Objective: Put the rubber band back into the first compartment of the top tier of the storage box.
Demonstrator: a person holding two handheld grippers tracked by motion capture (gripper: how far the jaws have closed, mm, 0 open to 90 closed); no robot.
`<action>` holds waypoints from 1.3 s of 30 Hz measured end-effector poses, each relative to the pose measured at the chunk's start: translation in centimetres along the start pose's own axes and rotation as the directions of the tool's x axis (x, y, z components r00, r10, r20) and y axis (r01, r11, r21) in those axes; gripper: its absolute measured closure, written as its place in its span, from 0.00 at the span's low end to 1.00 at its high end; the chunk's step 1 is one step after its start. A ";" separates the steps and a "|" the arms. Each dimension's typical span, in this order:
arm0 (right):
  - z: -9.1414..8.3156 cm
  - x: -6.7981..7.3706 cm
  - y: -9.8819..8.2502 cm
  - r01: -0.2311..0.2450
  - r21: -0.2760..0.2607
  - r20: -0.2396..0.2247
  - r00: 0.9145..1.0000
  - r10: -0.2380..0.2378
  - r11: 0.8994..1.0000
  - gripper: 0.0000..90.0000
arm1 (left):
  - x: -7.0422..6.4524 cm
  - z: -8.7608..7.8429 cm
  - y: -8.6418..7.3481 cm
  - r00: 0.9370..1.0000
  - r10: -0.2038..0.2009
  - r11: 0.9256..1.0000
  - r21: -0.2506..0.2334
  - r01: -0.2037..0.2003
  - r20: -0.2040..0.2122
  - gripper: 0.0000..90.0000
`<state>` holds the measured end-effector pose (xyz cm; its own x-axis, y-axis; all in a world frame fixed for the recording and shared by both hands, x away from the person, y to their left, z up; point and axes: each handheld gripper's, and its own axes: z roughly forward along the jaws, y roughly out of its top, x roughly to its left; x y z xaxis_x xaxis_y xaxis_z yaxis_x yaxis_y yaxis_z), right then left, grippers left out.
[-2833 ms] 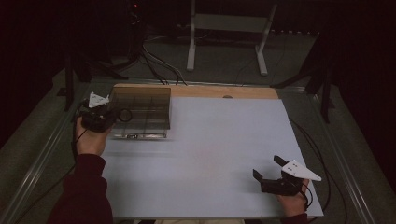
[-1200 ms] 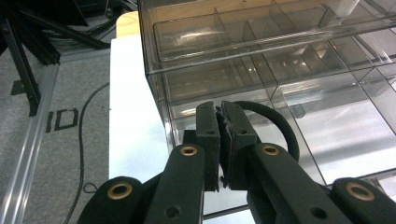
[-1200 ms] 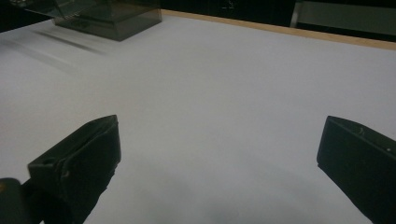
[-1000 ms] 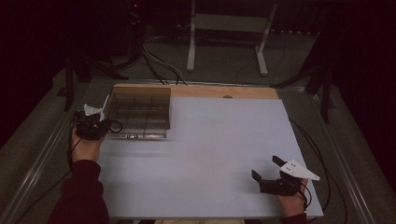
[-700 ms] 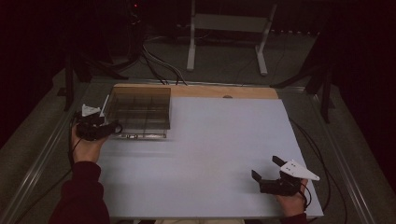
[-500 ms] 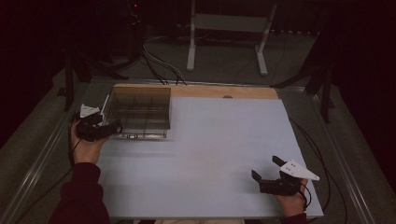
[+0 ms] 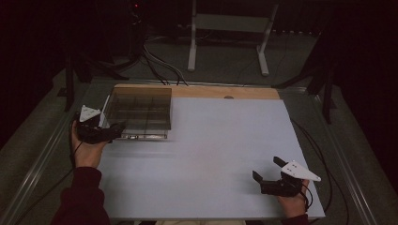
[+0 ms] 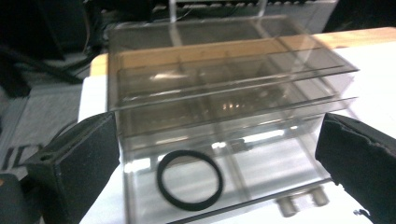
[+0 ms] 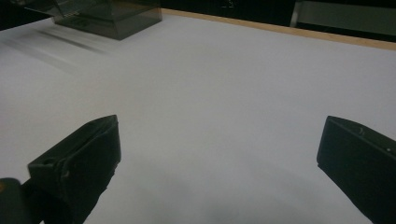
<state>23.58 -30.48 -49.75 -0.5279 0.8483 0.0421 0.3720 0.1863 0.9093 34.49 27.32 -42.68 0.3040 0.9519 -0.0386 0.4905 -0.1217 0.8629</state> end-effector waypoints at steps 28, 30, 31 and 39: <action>0.0 0.2 0.0 0.010 -0.006 -0.010 1.000 -0.010 1.000 0.00 | -5.0 -1.7 -3.0 0.994 0.078 0.995 -0.076 -0.072 0.074 0.01; 0.0 0.3 0.0 0.011 -0.006 -0.010 1.000 -0.011 1.000 0.00 | -5.3 -1.9 -3.6 0.994 0.085 0.993 -0.083 -0.079 0.071 0.01; 0.0 0.3 0.0 0.010 -0.007 -0.011 1.000 -0.010 1.000 0.00 | -5.4 -1.9 -3.8 0.994 0.085 0.993 -0.085 -0.079 0.069 0.01; 0.1 0.3 0.1 0.010 -0.011 -0.015 1.000 -0.010 1.000 0.00 | -6.4 -2.9 -6.1 0.994 0.097 0.989 -0.118 -0.091 0.046 0.01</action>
<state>23.49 -30.15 -49.70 -0.5429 0.8389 0.0393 0.3584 0.1891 0.9142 27.17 22.82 -46.22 0.3874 0.9217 0.0217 0.3611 -0.1733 0.9163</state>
